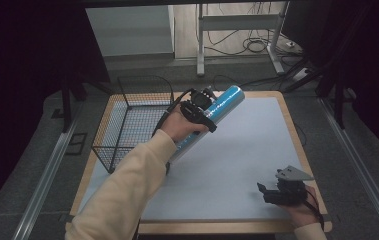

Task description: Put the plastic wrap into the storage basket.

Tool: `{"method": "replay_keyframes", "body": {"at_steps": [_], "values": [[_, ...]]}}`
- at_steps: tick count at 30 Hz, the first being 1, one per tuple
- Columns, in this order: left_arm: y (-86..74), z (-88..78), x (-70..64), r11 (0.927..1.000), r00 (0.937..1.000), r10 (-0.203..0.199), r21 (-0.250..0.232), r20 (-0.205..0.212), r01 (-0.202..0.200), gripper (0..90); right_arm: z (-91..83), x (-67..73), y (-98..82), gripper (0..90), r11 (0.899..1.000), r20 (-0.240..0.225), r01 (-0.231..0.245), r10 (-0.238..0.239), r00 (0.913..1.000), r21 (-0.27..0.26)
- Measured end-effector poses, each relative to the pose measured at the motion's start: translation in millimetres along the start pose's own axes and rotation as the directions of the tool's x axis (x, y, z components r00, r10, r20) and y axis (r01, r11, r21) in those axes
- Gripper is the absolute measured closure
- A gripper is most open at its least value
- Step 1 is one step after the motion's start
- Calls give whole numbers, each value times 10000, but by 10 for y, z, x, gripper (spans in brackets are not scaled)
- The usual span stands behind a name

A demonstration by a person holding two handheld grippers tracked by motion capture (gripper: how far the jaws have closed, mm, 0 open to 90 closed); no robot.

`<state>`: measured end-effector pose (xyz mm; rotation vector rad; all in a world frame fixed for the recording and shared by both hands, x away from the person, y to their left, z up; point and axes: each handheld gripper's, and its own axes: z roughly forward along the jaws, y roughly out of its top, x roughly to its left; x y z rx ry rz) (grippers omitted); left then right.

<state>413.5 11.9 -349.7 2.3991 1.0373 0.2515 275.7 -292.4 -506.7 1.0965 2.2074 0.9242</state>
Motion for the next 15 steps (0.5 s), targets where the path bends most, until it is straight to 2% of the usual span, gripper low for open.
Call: {"method": "replay_keyframes", "body": {"at_steps": [4,7,15], "values": [[26,-24,75,10000,10000,-55,42,-13,55,316,5,0,0,151,10000,-18,-6,6,10000,26],[62,-26,122,9996,9996,-283,-92,-99,282,316,6,0,1,151,10000,-3,34,-34,10000,7],[127,-91,250,9996,9987,-286,-61,-411,284,316,7,-11,-4,151,10000,-1,-11,11,10000,18]]}}
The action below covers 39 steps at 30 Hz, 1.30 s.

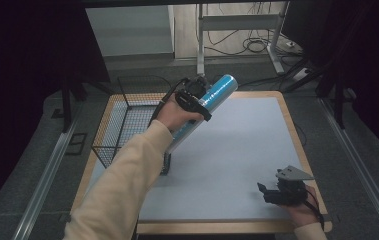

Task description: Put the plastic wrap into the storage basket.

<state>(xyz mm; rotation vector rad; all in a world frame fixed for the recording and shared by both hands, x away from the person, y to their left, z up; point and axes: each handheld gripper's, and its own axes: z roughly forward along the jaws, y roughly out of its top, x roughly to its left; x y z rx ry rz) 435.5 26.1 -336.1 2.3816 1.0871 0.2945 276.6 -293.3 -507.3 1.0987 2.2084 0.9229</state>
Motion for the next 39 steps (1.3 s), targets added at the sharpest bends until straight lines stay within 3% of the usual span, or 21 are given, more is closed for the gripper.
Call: {"method": "replay_keyframes", "body": {"at_steps": [15,24,39], "values": [[76,-103,234,9995,9996,-215,-232,-175,211,316,8,4,12,152,10000,22,-26,26,10000,-34],[86,-86,408,9989,9975,-454,-99,-551,449,316,5,-4,10,152,10000,42,-42,42,10000,-82],[38,-107,710,9971,9919,-740,-275,-1029,716,316,1,-22,5,152,9999,83,-92,93,9999,-89]]}}
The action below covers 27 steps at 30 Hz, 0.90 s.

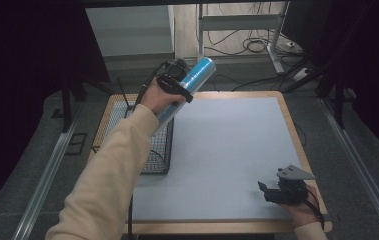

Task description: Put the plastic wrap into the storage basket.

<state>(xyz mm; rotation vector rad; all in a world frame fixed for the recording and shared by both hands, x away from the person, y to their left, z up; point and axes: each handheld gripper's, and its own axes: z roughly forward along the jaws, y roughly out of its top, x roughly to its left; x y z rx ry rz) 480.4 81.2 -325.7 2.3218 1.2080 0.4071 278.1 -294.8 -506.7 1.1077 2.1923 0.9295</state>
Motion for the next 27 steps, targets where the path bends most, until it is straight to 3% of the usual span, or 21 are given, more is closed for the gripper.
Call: {"method": "replay_keyframes", "body": {"at_steps": [8,21,27], "values": [[-104,31,210,9994,9985,-286,167,-477,294,316,6,-2,-3,152,10000,22,-5,5,10000,20],[-324,155,465,9974,9956,-617,329,-704,641,317,14,3,-5,152,10000,41,2,-2,10000,67],[-404,315,574,9960,9948,-694,511,-746,733,316,16,6,-9,152,10000,51,12,-13,10000,95]]}}
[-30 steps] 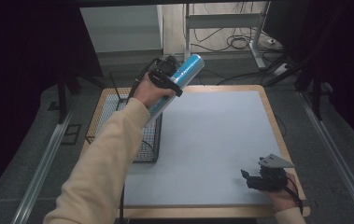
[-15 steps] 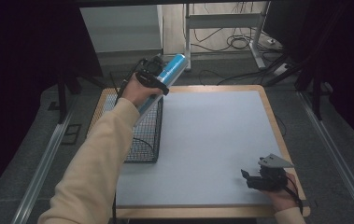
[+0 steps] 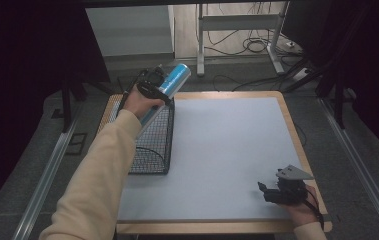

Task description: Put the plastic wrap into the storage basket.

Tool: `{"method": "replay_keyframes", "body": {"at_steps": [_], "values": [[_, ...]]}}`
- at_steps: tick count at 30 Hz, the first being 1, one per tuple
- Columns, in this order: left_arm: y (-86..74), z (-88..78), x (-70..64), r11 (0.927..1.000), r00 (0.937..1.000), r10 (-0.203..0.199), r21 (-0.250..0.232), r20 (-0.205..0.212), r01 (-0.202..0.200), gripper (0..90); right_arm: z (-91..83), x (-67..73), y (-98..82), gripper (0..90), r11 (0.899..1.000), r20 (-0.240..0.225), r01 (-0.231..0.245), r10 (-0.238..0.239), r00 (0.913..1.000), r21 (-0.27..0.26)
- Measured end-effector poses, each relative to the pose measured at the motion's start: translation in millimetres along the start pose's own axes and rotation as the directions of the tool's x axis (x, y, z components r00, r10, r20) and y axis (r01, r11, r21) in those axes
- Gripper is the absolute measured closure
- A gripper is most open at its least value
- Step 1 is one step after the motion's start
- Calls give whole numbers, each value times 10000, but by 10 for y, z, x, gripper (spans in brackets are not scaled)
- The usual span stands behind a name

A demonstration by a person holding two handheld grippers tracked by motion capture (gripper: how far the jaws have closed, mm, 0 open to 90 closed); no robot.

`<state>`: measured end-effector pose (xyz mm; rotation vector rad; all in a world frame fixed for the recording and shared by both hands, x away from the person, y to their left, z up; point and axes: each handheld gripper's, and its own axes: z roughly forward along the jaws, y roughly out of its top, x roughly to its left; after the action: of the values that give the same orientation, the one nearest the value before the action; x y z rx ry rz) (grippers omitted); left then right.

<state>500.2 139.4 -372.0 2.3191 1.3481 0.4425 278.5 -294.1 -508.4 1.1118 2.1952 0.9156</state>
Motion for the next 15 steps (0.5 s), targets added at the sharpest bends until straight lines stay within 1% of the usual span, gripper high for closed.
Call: {"method": "replay_keyframes", "body": {"at_steps": [3,4,9,15], "values": [[-23,90,21,9999,10000,51,133,-40,-50,316,3,-7,-5,152,10000,38,-21,21,10000,0],[-28,127,34,9998,10000,34,219,10,-35,316,5,-7,-7,153,10000,51,-36,36,10000,-13],[-38,208,52,9996,10000,15,275,2,-15,316,12,-14,-9,154,10000,88,-37,37,10000,-15],[-45,306,49,9985,9999,50,545,-113,-44,316,5,-4,-6,153,10000,67,14,-14,10000,-13]]}}
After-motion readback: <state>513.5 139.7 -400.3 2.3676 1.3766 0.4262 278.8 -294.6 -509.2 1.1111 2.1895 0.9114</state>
